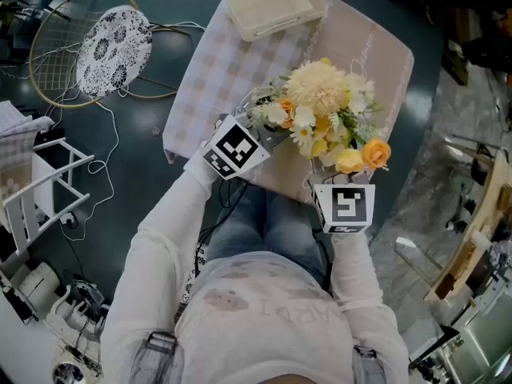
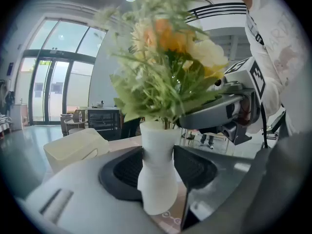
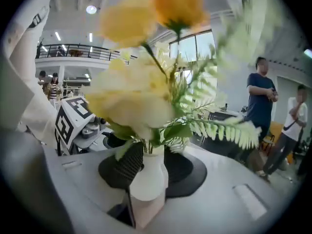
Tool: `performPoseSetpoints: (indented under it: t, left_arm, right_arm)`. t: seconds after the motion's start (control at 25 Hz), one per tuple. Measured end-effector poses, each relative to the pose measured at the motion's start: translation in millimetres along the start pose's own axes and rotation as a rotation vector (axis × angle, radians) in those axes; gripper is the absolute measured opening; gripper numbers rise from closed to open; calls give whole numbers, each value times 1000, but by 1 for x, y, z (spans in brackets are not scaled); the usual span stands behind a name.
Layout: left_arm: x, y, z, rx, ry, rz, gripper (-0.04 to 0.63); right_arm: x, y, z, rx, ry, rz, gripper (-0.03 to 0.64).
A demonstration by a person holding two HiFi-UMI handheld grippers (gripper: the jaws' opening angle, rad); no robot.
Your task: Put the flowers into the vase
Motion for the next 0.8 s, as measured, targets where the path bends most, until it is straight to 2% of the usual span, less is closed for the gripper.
performPoseSetpoints:
  t: [0.12,0.28,0.44,0.64,0.8]
  left_arm:
    - [2,1,2,-11,11,3,205]
    - [1,1,-1,4,-5,18,205]
    - [3,5,-4,2,-35,27,205]
    - [7,17,-6,-9,-21,31,205]
    - [10,29,-9,-21,-18,38,124]
  right_arm:
    - [9,2,2,22,39,63,169]
    - [28,1,6,0,2,98,166]
    - [35,1,8,-14,-48,98,153]
    - [36,0,6,-18,-77,92,149]
    - [41,1,6,-21,-101,100,147]
Point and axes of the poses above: the fingertips, and each gripper's own axes: y backward along the fingers, z to its left, x out of its underside, the point moved 3 cm from there along y, backward along the fingers, and after that the axes turned 13 degrees about -y, right-handed, at the moved point
